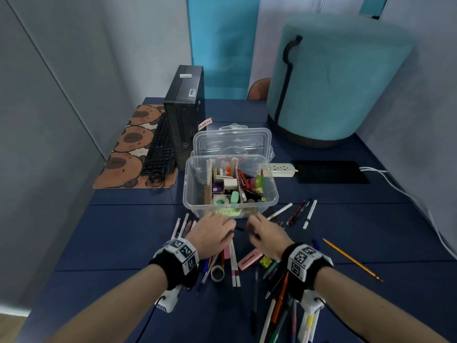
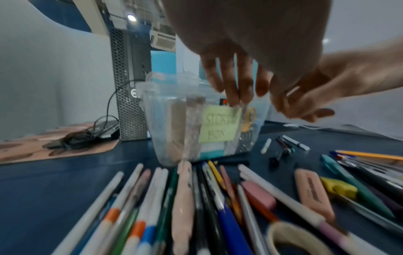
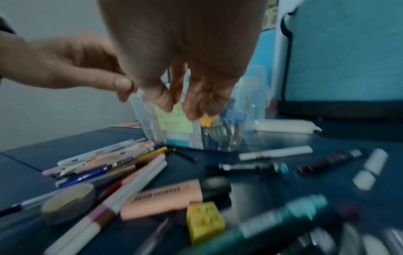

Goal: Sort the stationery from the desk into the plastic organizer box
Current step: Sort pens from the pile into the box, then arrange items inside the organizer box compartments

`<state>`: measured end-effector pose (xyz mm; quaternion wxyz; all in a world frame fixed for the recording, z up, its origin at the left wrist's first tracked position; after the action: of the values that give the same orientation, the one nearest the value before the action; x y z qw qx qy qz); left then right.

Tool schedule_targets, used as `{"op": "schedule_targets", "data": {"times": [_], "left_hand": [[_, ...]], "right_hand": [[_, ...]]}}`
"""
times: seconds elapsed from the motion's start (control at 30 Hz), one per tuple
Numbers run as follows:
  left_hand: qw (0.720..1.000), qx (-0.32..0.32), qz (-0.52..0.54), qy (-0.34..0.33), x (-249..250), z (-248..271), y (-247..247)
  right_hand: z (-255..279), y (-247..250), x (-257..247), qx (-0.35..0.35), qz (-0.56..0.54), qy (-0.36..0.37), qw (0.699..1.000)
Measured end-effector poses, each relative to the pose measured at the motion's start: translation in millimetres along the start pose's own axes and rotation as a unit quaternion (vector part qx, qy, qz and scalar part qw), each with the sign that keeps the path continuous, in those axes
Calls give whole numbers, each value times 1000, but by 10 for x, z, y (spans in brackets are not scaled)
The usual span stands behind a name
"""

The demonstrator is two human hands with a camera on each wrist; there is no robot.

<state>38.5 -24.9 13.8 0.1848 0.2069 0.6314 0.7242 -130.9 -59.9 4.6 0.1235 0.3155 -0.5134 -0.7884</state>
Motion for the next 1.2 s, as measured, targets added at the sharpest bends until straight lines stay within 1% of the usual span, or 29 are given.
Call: {"op": "schedule_targets", "data": {"times": [0.03, 0.1, 0.17, 0.2, 0.27, 0.37, 0.43, 0.57, 0.67, 0.8, 0.9, 1.0, 1.07, 1.13, 1.2], "left_hand": [[998, -64, 12, 4, 36, 4, -121], [987, -158, 34, 26, 69, 42, -326], [972, -221, 53, 51, 68, 95, -465], [968, -235, 63, 60, 66, 114, -504], [965, -235, 84, 82, 51, 151, -532], [966, -200, 106, 123, -44, 209, -510], [965, -179, 119, 150, -158, 275, -507], [958, -159, 142, 192, -315, 429, -515], [960, -149, 147, 184, -233, 467, -508], [969, -134, 137, 153, 18, 324, -533], [976, -131, 82, 152, 131, 144, -606], [970, -171, 4, 170, 140, -6, -677], [965, -195, -22, 172, 137, -73, -721], [964, -198, -23, 176, 141, -115, -720], [966, -187, -21, 175, 132, -150, -731]], "right_hand": [[41, -126, 74, -40, 2, -33, 999], [124, -352, 195, -107, 25, -71, 991], [186, -524, 252, -145, 55, -82, 985], [207, -585, 263, -150, 62, -87, 983], [223, -653, 261, -130, 72, -95, 984], [195, -666, 224, -82, 94, -89, 988], [158, -650, 208, -78, 97, -84, 989], [112, -611, 200, -86, 74, -90, 989], [86, -607, 201, -79, 70, -107, 989], [87, -571, 288, -81, 80, -159, 981], [140, -514, 403, -60, 32, -176, 982], [230, -421, 572, -30, -38, -184, 982], [315, -367, 713, -20, -66, -206, 976], [385, -371, 792, -25, -75, -212, 974], [407, -418, 774, -41, -69, -197, 977]]}}
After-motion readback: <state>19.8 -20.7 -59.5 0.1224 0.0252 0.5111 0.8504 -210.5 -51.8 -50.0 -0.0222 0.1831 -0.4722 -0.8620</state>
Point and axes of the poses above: each hand's wrist, its own z-axis away from the middle knuckle, its own y-axis out of the back of the hand, x = y × z, the point moved 3 cm from there along -z, towards the middle knuckle, and after that the axes turned 12 degrees about -x, right-handed, at the moved point
